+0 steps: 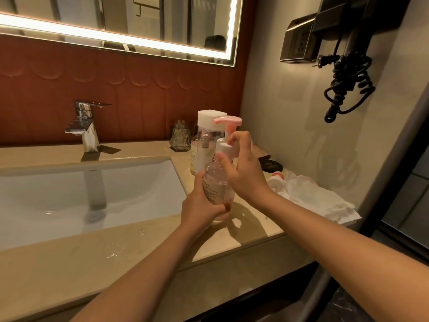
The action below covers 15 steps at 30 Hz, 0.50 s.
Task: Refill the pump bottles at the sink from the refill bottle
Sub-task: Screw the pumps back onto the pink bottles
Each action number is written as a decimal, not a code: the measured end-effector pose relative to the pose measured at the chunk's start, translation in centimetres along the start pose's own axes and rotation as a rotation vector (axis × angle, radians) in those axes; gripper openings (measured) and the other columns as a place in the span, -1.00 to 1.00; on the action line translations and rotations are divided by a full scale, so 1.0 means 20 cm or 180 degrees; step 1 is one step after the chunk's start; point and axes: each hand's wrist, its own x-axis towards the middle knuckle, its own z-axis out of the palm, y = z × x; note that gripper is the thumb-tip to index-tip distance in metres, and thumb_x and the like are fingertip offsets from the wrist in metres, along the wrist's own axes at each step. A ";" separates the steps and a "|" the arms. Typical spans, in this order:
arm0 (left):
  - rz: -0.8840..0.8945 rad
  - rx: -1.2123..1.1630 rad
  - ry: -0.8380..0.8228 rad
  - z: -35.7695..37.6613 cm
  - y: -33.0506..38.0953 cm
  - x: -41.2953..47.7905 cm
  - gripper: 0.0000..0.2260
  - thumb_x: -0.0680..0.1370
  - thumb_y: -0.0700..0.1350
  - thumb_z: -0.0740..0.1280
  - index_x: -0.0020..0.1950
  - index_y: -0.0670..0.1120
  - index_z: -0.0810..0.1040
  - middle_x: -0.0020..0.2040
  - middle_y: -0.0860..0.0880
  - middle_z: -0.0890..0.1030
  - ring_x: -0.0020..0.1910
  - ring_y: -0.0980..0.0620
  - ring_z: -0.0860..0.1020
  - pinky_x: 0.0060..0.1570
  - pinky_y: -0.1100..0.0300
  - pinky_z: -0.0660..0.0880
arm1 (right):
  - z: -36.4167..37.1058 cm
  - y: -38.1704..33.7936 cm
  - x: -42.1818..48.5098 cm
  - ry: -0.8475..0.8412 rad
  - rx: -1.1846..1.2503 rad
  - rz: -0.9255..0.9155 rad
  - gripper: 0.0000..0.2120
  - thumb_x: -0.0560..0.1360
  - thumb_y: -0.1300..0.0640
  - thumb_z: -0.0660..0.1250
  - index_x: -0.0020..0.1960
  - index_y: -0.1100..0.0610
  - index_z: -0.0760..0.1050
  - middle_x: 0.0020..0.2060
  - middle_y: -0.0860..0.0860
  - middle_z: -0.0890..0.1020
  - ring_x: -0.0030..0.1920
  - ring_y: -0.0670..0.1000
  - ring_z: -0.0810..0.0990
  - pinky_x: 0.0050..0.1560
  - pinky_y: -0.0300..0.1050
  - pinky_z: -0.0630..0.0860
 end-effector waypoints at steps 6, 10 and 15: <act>-0.0005 0.0026 0.0006 0.00 0.00 0.00 -0.15 0.31 0.07 0.53 0.43 0.11 0.07 0.23 0.02 0.49 0.06 0.04 0.51 0.03 0.13 0.54 | 0.01 0.00 0.01 0.0078 0.0224 0.0185 -0.71 0.54 0.13 0.29 0.10 -0.03 0.19 0.18 0.03 0.44 0.02 -0.08 0.49 -0.15 -0.41 0.47; -0.0011 0.0015 -0.0017 0.01 0.00 0.00 -0.16 0.31 0.05 0.53 0.43 0.09 0.08 0.23 0.00 0.49 0.09 0.01 0.53 0.05 0.10 0.55 | 0.02 -0.01 0.01 -0.0013 0.0473 0.0318 -0.70 0.53 0.14 0.30 0.11 -0.03 0.19 0.19 0.02 0.44 0.06 -0.05 0.51 -0.13 -0.37 0.48; -0.0021 0.0015 0.0005 0.00 0.00 0.00 -0.16 0.31 0.04 0.54 0.42 0.10 0.09 0.21 0.00 0.49 0.08 0.00 0.53 0.05 0.07 0.56 | 0.02 -0.01 0.02 -0.0219 0.0559 0.0565 -0.64 0.51 0.18 0.31 0.13 -0.04 0.16 0.17 -0.03 0.43 0.11 -0.05 0.45 -0.14 -0.39 0.40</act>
